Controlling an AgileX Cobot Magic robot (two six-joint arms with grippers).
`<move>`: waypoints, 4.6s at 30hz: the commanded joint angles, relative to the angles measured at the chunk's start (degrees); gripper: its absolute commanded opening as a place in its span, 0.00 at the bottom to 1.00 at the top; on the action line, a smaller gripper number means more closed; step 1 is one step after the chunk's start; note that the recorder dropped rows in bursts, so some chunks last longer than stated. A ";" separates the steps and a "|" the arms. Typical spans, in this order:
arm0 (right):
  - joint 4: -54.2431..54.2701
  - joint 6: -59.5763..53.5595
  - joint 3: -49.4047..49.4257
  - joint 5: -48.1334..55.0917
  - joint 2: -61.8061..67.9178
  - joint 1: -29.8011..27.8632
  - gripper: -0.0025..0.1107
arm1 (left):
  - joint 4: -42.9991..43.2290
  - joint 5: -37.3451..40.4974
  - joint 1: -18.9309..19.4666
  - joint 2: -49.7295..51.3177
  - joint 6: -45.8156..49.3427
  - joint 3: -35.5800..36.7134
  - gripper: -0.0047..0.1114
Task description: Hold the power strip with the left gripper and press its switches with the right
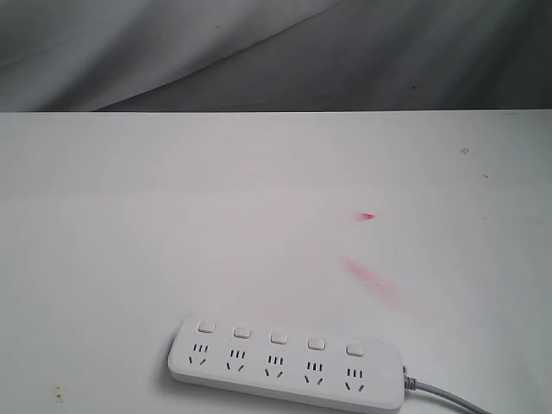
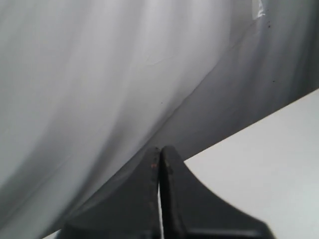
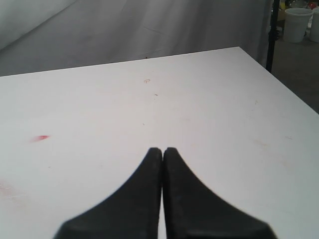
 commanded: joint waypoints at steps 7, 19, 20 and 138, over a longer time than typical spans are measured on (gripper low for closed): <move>-0.37 -0.14 0.19 0.15 -0.32 -0.55 0.02 | -23.89 27.41 26.18 15.55 27.78 -0.32 0.05; -0.37 -0.14 0.19 0.15 -0.32 -0.55 0.02 | -16.49 27.41 16.84 30.19 35.31 0.59 0.05; -0.37 -0.14 0.19 0.15 -0.32 -0.55 0.02 | -15.85 27.41 16.04 30.07 36.50 0.90 0.05; -0.37 -0.14 0.19 0.15 -0.32 -0.55 0.02 | 5.69 12.04 -28.87 61.50 50.32 13.67 0.46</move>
